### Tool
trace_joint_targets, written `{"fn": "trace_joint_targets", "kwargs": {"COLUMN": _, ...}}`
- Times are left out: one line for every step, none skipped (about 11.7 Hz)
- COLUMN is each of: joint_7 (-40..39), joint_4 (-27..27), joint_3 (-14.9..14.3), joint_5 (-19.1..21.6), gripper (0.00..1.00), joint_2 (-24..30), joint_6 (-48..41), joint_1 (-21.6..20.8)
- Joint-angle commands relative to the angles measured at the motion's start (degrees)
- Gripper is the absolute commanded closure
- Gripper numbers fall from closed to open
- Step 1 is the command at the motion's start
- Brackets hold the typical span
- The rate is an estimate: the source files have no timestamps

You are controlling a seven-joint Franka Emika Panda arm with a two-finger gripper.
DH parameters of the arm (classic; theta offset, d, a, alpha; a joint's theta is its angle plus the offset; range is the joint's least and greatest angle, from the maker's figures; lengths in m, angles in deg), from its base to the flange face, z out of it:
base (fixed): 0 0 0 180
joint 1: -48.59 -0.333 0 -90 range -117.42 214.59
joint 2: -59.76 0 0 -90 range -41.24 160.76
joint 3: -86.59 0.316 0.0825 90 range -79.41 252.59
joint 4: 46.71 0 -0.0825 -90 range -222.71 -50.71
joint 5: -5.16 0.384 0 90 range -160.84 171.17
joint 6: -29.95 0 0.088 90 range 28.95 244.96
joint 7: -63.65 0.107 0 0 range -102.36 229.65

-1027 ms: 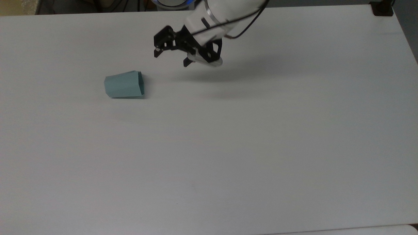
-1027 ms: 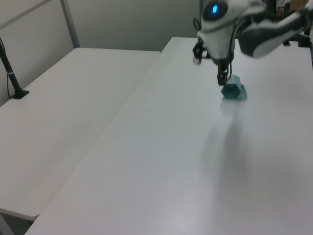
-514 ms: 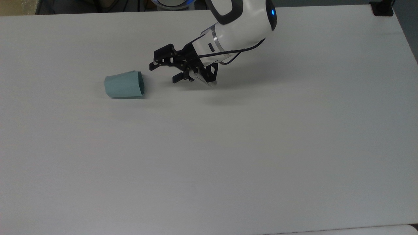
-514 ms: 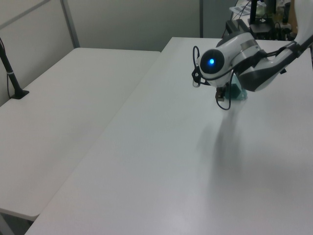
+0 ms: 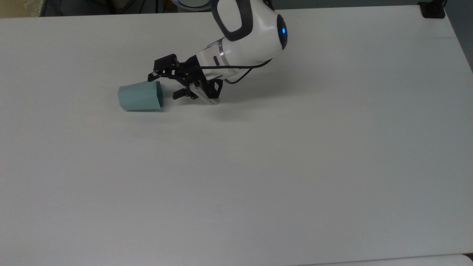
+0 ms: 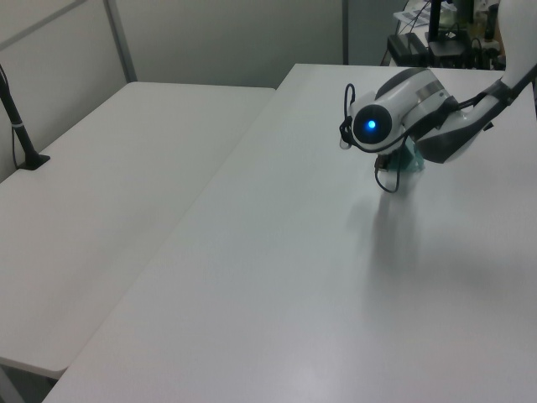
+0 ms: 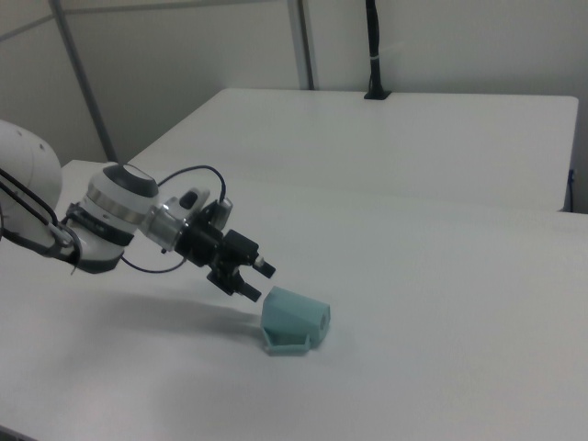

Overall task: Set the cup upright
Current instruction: 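Move the open gripper down toward the tipped teal cup's rim, then close the gripper on the cup's rim and lift it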

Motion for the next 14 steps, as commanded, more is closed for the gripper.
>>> {"fn": "trace_joint_targets", "kwargs": {"joint_7": 3.58, "joint_4": -4.17, "joint_3": -0.19, "joint_5": -3.53, "gripper": 0.01, "joint_2": 0.25, "joint_6": 2.31, "joint_1": 1.36}}
{"fn": "trace_joint_targets", "kwargs": {"joint_7": 4.02, "joint_4": -4.61, "joint_3": -0.19, "joint_5": -4.32, "gripper": 0.02, "joint_2": 0.25, "joint_6": 2.57, "joint_1": 1.98}}
{"fn": "trace_joint_targets", "kwargs": {"joint_7": 4.28, "joint_4": -4.62, "joint_3": -0.19, "joint_5": -4.41, "gripper": 0.02, "joint_2": 0.25, "joint_6": 3.36, "joint_1": 2.77}}
{"fn": "trace_joint_targets", "kwargs": {"joint_7": 4.46, "joint_4": -4.62, "joint_3": -0.36, "joint_5": -4.50, "gripper": 0.03, "joint_2": 0.25, "joint_6": 3.54, "joint_1": 3.03}}
{"fn": "trace_joint_targets", "kwargs": {"joint_7": 4.63, "joint_4": -4.71, "joint_3": -0.45, "joint_5": -5.28, "gripper": 0.05, "joint_2": 0.16, "joint_6": 3.54, "joint_1": 3.21}}
{"fn": "trace_joint_targets", "kwargs": {"joint_7": 4.98, "joint_4": -4.79, "joint_3": -0.45, "joint_5": -6.07, "gripper": 0.07, "joint_2": -0.10, "joint_6": 3.54, "joint_1": 4.00}}
{"fn": "trace_joint_targets", "kwargs": {"joint_7": 5.51, "joint_4": -4.79, "joint_3": -0.45, "joint_5": -6.78, "gripper": 0.07, "joint_2": -0.63, "joint_6": 3.63, "joint_1": 4.44}}
{"fn": "trace_joint_targets", "kwargs": {"joint_7": 5.52, "joint_4": -4.79, "joint_3": -0.45, "joint_5": -6.96, "gripper": 0.08, "joint_2": -0.63, "joint_6": 4.06, "joint_1": 4.88}}
{"fn": "trace_joint_targets", "kwargs": {"joint_7": 5.52, "joint_4": -4.88, "joint_3": -0.45, "joint_5": -6.96, "gripper": 0.14, "joint_2": -0.72, "joint_6": 4.15, "joint_1": 4.97}}
{"fn": "trace_joint_targets", "kwargs": {"joint_7": 6.04, "joint_4": -4.88, "joint_3": -0.45, "joint_5": -6.96, "gripper": 0.27, "joint_2": -0.72, "joint_6": 4.16, "joint_1": 4.88}}
{"fn": "trace_joint_targets", "kwargs": {"joint_7": 6.83, "joint_4": -4.88, "joint_3": -0.45, "joint_5": -6.96, "gripper": 0.39, "joint_2": -0.81, "joint_6": 4.16, "joint_1": 4.88}}
{"fn": "trace_joint_targets", "kwargs": {"joint_7": 6.83, "joint_4": -4.88, "joint_3": -0.45, "joint_5": -6.96, "gripper": 0.54, "joint_2": -0.81, "joint_6": 4.16, "joint_1": 4.88}}
{"fn": "trace_joint_targets", "kwargs": {"joint_7": 6.83, "joint_4": -5.14, "joint_3": -0.45, "joint_5": -7.14, "gripper": 0.76, "joint_2": -1.07, "joint_6": 4.33, "joint_1": 4.88}}
{"fn": "trace_joint_targets", "kwargs": {"joint_7": 6.75, "joint_4": -5.23, "joint_3": -0.45, "joint_5": -7.48, "gripper": 0.92, "joint_2": -1.07, "joint_6": 4.24, "joint_1": 4.88}}
